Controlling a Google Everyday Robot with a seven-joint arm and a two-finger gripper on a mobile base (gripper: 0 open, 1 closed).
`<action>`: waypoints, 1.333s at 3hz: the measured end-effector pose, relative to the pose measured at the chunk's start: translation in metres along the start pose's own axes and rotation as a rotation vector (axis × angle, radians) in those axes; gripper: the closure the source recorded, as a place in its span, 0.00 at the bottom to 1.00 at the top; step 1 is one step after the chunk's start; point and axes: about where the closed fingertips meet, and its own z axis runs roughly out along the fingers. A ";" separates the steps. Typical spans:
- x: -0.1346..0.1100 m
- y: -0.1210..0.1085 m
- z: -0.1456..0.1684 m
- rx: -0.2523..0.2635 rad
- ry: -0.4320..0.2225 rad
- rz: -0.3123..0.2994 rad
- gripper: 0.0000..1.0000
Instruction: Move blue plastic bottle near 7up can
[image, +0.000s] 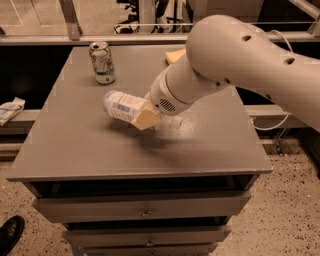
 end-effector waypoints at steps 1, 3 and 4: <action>0.017 -0.024 -0.010 0.071 -0.010 0.015 1.00; 0.066 -0.144 -0.010 0.202 -0.002 0.096 1.00; 0.079 -0.187 0.002 0.192 0.012 0.119 1.00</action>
Offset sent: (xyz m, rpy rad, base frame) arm 0.1134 -0.1332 -0.0122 0.0154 -0.1209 -0.2452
